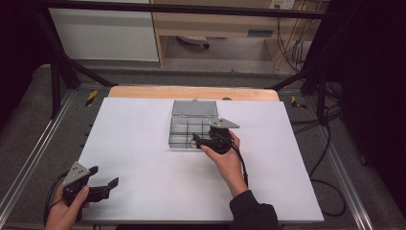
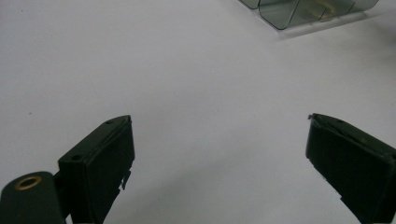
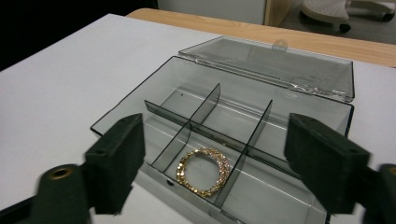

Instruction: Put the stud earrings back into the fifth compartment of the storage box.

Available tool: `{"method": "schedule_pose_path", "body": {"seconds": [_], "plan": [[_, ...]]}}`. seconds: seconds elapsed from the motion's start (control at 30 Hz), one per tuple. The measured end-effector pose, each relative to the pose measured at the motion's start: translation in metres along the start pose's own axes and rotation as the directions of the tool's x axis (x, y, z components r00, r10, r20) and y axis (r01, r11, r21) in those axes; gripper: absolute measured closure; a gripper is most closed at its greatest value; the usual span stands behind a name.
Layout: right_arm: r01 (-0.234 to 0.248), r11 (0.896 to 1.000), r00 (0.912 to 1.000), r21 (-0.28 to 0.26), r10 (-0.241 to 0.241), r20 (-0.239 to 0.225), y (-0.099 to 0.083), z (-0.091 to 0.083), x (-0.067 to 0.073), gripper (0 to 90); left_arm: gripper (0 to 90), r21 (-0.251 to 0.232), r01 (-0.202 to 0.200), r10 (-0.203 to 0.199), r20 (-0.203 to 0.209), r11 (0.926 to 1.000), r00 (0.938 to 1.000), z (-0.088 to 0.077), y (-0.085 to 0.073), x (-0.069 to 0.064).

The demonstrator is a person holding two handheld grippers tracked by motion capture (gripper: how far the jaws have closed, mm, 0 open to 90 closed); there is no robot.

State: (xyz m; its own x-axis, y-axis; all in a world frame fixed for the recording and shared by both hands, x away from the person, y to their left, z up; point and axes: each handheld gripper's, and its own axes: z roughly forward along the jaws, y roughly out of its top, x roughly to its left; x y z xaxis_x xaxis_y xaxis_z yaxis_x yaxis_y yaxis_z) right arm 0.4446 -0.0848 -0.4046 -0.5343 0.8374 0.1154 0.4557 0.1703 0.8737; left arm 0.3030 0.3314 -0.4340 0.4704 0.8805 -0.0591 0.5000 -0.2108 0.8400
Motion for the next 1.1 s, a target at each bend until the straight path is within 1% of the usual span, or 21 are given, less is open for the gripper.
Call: {"method": "schedule_pose_path", "body": {"seconds": [0.1, 0.2, 0.27, 0.33, 0.37, 0.43, 0.47, 0.5, 0.6, 0.73, 0.93, 1.0, 1.1], "plan": [[-0.019, 1.000, 0.9995, 0.011, 0.019, -0.026, 0.004, -0.009, -0.001, 10.6, 8.3, -0.001, 0.000, 0.000, 0.001, 1.0000, 1.0000, 0.000, 0.000, 0.000], [-0.013, 1.000, 0.9994, 0.000, 0.013, -0.033, 0.006, -0.024, -0.003, 6.6, 8.3, -0.001, -0.001, 0.001, -0.001, 1.0000, 1.0000, -0.001, 0.000, 0.000], [-0.005, 1.000, 0.9995, -0.009, 0.005, -0.032, 0.005, -0.035, -0.007, 5.5, 8.3, -0.004, -0.001, 0.001, 0.000, 1.0000, 1.0000, -0.001, 0.000, 0.000], [0.005, 1.000, 0.9999, -0.021, -0.005, -0.016, 0.002, -0.047, -0.013, 5.3, 8.3, -0.005, -0.003, 0.003, 0.002, 1.0000, 1.0000, -0.001, 0.000, -0.001], [0.003, 1.000, 0.9999, -0.027, -0.003, -0.013, 0.000, -0.053, -0.016, 5.8, 8.3, -0.006, -0.003, 0.003, 0.002, 1.0000, 1.0000, -0.001, 0.000, -0.001], [-0.005, 0.999, 0.9996, -0.049, 0.004, -0.028, -0.006, -0.066, -0.024, 5.0, 8.3, -0.010, -0.008, 0.008, 0.008, 0.9999, 0.9999, -0.001, 0.001, -0.001], [-0.012, 0.998, 0.9996, -0.057, 0.011, -0.028, -0.009, -0.072, -0.028, 5.1, 8.3, -0.013, -0.010, 0.010, 0.011, 0.9999, 0.9999, -0.001, 0.001, -0.002], [-0.023, 0.998, 0.9995, -0.062, 0.022, -0.024, -0.012, -0.078, -0.032, 5.1, 8.2, -0.014, -0.011, 0.011, 0.011, 0.9998, 0.9999, -0.001, 0.001, -0.002], [-0.038, 0.997, 0.9993, -0.069, 0.038, -0.001, -0.020, -0.094, -0.042, 5.0, 8.2, -0.016, -0.010, 0.010, 0.011, 0.9998, 0.9999, -0.001, 0.001, -0.002], [-0.053, 0.994, 0.9979, -0.093, 0.056, 0.033, -0.027, -0.112, -0.054, 5.3, 8.1, -0.015, -0.006, 0.006, 0.007, 0.9999, 1.0000, -0.001, 0.001, -0.002], [-0.063, 0.992, 0.9948, -0.113, 0.072, 0.072, -0.036, -0.132, -0.066, 5.2, 8.1, -0.013, -0.006, 0.006, 0.010, 0.9999, 0.9999, -0.001, 0.001, -0.002], [-0.059, 0.990, 0.9937, -0.125, 0.070, 0.088, -0.039, -0.137, -0.069, 3.7, 8.1, -0.016, -0.003, 0.003, 0.009, 0.9999, 1.0000, -0.001, 0.001, -0.002], [-0.025, 0.989, 0.9914, -0.143, 0.043, 0.124, -0.042, -0.144, -0.072, 3.0, 8.1, -0.016, -0.005, 0.005, 0.010, 0.9999, 0.9999, -0.001, 0.001, -0.002]]}}
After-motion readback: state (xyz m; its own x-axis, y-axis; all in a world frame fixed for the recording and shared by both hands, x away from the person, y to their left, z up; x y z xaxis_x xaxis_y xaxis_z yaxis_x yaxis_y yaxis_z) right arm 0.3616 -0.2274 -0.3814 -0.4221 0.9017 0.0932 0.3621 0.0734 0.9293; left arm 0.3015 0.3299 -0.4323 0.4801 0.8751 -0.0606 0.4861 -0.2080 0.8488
